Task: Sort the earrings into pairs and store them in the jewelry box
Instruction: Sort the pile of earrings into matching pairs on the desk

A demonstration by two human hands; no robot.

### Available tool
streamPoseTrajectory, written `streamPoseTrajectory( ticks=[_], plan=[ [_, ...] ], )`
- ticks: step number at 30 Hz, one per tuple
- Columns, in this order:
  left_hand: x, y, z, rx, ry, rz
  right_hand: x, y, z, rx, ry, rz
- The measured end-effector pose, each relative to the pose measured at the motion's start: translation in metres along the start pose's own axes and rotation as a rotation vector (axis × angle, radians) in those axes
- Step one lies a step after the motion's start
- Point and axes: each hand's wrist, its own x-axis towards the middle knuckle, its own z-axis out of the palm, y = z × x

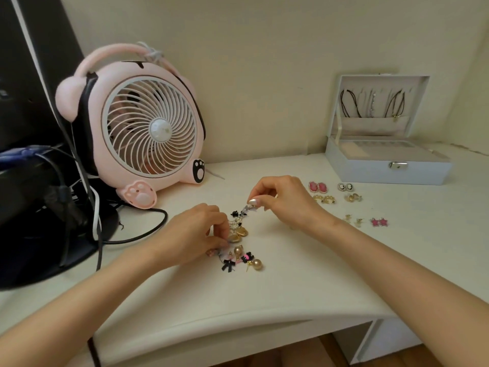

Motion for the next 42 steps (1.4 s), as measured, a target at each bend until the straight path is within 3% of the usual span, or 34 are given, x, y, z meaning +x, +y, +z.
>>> streamPoseTrajectory(
  ticks=[7,18,23,30,42],
  plan=[
    [-0.001,0.001,0.003,0.016,0.018,-0.006,0.0,0.004,-0.015,0.029,0.051,0.017],
    [0.003,-0.003,-0.01,0.0,-0.104,-0.1,-0.003,0.01,-0.026,0.068,0.074,0.015],
    [0.035,0.0,-0.012,-0.085,0.125,-0.08,-0.002,0.009,-0.029,0.054,0.086,0.018],
    [0.081,-0.01,0.012,-0.119,-0.036,-0.125,-0.005,0.012,-0.034,0.06,0.105,0.012],
    [0.147,-0.017,0.029,-0.22,-0.023,-0.092,-0.001,0.026,-0.046,0.087,0.123,0.042]
  ],
)
